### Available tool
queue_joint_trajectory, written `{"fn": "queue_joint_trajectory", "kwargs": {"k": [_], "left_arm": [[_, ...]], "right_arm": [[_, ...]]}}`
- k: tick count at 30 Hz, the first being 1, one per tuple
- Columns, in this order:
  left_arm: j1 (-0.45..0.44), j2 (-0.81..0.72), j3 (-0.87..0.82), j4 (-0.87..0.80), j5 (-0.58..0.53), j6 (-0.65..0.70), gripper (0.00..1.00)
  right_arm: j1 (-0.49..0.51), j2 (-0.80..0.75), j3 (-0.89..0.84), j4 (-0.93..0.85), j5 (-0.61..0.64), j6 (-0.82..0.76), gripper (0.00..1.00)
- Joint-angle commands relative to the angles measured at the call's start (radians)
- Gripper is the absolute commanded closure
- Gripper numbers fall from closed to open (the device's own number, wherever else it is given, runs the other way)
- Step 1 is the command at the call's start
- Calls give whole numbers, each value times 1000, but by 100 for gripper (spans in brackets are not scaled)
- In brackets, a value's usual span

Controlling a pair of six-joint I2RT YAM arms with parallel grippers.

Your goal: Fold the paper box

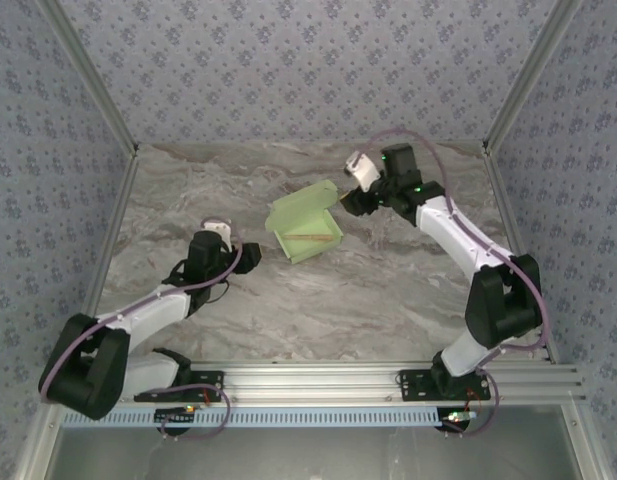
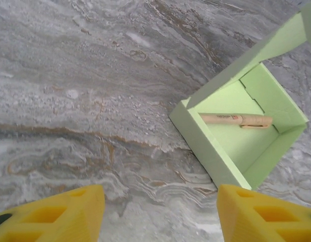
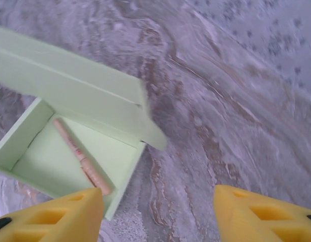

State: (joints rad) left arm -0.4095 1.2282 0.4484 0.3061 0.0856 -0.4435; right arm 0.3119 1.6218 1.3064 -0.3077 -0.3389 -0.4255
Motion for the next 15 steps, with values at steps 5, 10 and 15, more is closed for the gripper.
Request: {"fn": "queue_joint_trajectory", "kwargs": {"k": [5, 10, 15], "left_arm": [[5, 100, 119, 82, 109, 247, 39], [5, 183, 177, 76, 120, 304, 39], [5, 247, 237, 59, 110, 331, 39]], "right_arm": [[-55, 204, 149, -59, -261, -100, 34], [-28, 287, 199, -33, -277, -162, 36], [-12, 342, 217, 23, -259, -196, 38]]}}
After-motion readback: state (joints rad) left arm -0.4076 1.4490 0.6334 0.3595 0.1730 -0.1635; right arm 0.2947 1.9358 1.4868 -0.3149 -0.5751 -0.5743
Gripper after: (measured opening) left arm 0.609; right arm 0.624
